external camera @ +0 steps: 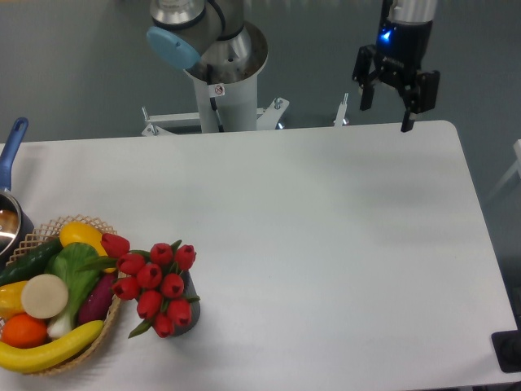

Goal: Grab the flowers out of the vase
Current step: 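Move the open gripper from its start pose toward the tulip vase, then lower the open gripper around the red tulip stems above the vase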

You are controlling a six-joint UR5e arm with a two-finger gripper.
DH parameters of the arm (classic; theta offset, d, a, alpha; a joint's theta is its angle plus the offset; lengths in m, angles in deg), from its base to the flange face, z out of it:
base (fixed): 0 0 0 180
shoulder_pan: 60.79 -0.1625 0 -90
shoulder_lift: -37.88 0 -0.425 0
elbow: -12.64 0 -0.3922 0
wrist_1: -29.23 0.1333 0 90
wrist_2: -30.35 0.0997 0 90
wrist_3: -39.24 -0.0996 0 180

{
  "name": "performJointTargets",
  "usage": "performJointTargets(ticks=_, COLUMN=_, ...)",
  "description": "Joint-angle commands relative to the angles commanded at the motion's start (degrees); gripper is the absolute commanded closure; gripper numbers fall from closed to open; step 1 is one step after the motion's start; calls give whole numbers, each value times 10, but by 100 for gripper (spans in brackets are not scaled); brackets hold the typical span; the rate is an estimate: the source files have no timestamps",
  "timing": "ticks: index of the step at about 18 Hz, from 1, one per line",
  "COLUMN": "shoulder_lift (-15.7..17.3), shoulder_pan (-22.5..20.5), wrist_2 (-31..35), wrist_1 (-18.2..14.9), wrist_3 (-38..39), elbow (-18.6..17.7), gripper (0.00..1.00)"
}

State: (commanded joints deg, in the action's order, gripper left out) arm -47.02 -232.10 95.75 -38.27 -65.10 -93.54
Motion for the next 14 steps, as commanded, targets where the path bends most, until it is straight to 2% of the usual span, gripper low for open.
performJointTargets(ticks=3, shoulder_lift=-4, shoulder_pan=11, wrist_2=-48, wrist_1=0, wrist_3=52, elbow=-14, gripper=0)
performJointTargets(ticks=6, shoulder_lift=-7, shoulder_pan=24, wrist_2=-104, wrist_1=0, wrist_3=61, elbow=-38, gripper=0)
performJointTargets(ticks=9, shoulder_lift=-25, shoulder_pan=59, wrist_2=-162, wrist_1=3, wrist_3=121, elbow=-47, gripper=0)
performJointTargets(ticks=12, shoulder_lift=-38, shoulder_pan=94, wrist_2=-221, wrist_1=38, wrist_3=144, elbow=-54, gripper=0)
performJointTargets(ticks=14, shoulder_lift=-42, shoulder_pan=106, wrist_2=-282, wrist_1=71, wrist_3=148, elbow=-82, gripper=0)
